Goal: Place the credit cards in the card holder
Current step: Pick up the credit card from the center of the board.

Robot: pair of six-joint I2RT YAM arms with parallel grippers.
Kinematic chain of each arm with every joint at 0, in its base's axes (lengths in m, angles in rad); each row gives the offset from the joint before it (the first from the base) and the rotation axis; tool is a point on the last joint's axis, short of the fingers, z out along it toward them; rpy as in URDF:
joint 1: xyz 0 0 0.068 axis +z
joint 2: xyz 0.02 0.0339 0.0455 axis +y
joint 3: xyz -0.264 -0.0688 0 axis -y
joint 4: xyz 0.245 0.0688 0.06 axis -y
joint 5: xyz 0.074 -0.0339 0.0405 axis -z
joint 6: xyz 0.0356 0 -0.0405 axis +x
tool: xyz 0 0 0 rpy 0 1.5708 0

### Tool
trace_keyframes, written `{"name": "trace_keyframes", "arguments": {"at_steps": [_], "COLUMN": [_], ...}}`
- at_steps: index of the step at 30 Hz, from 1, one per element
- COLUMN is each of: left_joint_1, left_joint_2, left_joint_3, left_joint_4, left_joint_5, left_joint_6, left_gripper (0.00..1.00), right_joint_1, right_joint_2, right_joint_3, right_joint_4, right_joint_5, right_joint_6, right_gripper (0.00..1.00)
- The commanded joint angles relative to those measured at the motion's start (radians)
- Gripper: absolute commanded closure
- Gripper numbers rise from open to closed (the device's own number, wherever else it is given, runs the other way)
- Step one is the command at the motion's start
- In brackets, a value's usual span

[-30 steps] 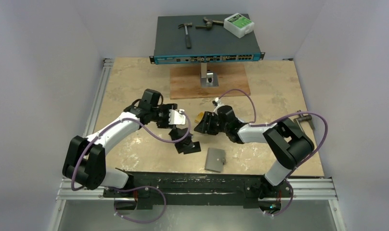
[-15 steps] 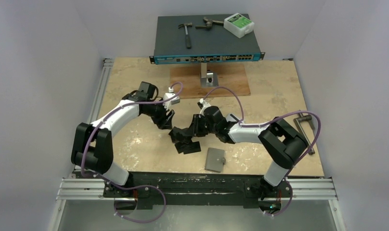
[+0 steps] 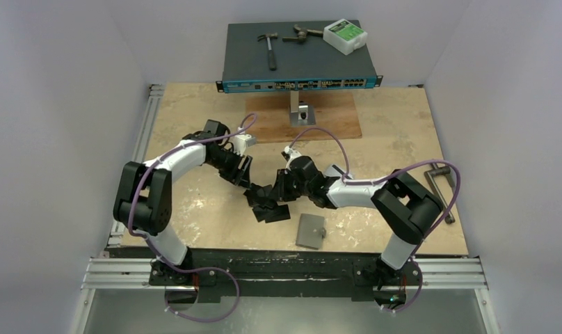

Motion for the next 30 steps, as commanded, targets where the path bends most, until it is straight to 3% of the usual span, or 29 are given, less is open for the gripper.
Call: {"name": "trace_keyframes", "arguments": {"at_steps": [1,19,30], "left_joint_1": [0.004,0.004,0.008], "left_joint_2": [0.037,0.107,0.113], "left_joint_3": [0.046,0.043,0.038], "left_joint_4": [0.021,0.006,-0.003], "left_joint_5": [0.025,0.008,0.011], "left_joint_6": [-0.095,-0.18,-0.176], "left_gripper": [0.45,0.46,0.54], "right_joint_1": [0.006,0.019,0.029], "right_joint_2": [0.011,0.098,0.13], "right_joint_3": [0.058,0.104,0.141], "right_joint_4": [-0.008,-0.007,-0.011], "right_joint_5": [0.023,-0.014,-0.02], "right_joint_6": [-0.026,-0.022,-0.017], "right_gripper": [0.86,0.9,0.91]}}
